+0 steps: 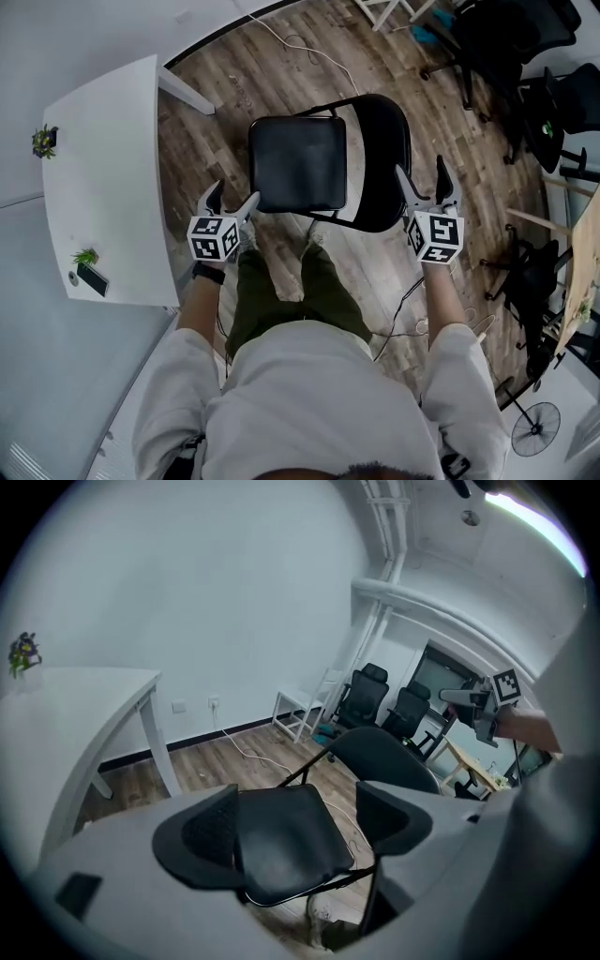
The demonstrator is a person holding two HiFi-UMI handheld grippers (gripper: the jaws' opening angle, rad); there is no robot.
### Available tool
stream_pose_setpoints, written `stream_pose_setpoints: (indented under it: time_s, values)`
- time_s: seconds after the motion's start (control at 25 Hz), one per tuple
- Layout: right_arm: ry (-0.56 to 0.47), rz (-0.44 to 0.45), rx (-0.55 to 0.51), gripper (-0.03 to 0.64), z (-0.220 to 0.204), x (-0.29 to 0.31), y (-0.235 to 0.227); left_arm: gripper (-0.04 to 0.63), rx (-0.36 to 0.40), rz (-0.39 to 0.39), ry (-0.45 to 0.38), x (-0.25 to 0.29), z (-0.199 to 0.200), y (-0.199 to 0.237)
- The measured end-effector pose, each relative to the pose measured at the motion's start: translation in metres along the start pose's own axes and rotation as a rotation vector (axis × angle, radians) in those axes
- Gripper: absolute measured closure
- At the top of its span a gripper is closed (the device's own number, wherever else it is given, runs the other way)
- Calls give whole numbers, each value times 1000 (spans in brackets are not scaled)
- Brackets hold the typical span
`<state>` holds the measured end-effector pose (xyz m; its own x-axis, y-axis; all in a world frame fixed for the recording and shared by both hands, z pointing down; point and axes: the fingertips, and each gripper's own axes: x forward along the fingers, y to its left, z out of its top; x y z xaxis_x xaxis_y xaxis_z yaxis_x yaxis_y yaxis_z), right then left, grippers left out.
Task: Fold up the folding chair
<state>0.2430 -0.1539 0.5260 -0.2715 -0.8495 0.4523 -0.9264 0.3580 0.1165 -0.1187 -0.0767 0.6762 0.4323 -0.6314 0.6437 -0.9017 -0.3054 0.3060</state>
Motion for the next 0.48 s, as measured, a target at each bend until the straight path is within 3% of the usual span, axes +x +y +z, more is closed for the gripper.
stream_pose_setpoints:
  time_s: [0.48]
  values:
    - [201,17,49,222,-78,99,-34,201,-89,-22,197,106,-91,45]
